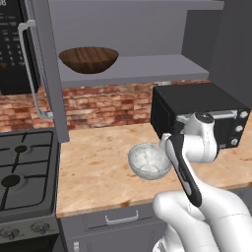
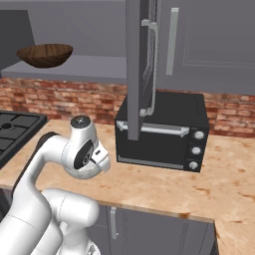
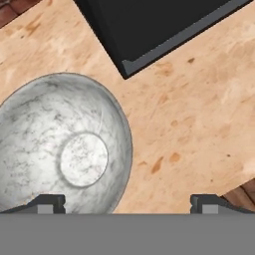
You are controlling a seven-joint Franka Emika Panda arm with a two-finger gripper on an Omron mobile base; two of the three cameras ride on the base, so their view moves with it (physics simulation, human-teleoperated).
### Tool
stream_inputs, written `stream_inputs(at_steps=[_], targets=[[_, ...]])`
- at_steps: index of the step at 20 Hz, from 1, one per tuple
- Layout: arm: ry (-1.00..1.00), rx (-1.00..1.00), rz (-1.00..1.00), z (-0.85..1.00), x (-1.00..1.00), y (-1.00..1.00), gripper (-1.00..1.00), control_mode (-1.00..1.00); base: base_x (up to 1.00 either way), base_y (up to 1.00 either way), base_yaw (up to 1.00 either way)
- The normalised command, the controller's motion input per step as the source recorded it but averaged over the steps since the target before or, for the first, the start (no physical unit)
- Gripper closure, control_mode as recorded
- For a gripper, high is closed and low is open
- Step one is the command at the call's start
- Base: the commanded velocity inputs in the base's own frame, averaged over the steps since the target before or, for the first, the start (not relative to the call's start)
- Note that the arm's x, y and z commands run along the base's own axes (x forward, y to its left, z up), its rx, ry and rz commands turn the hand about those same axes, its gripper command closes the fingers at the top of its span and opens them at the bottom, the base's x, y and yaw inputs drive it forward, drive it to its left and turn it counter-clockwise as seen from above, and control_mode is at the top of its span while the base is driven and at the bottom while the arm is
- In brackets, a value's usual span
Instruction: Open the cabinet. Pick the bowls from the counter and place them in the cabinet. Then close the cabinet.
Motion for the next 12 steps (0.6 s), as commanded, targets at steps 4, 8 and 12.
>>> stream_inputs(at_steps=[4,8,12], targets=[[0.0,0.0,0.01,-0.17,0.07,-0.05,-1.0,-1.0,0.0,0.0,0.0],[0.0,0.0,0.0,-0.15,0.13,0.0,-1.0,-1.0,0.0,0.0,0.0],[0.0,0.0,0.0,-0.17,0.18,0.0,-1.0,-1.0,0.0,0.0,0.0]])
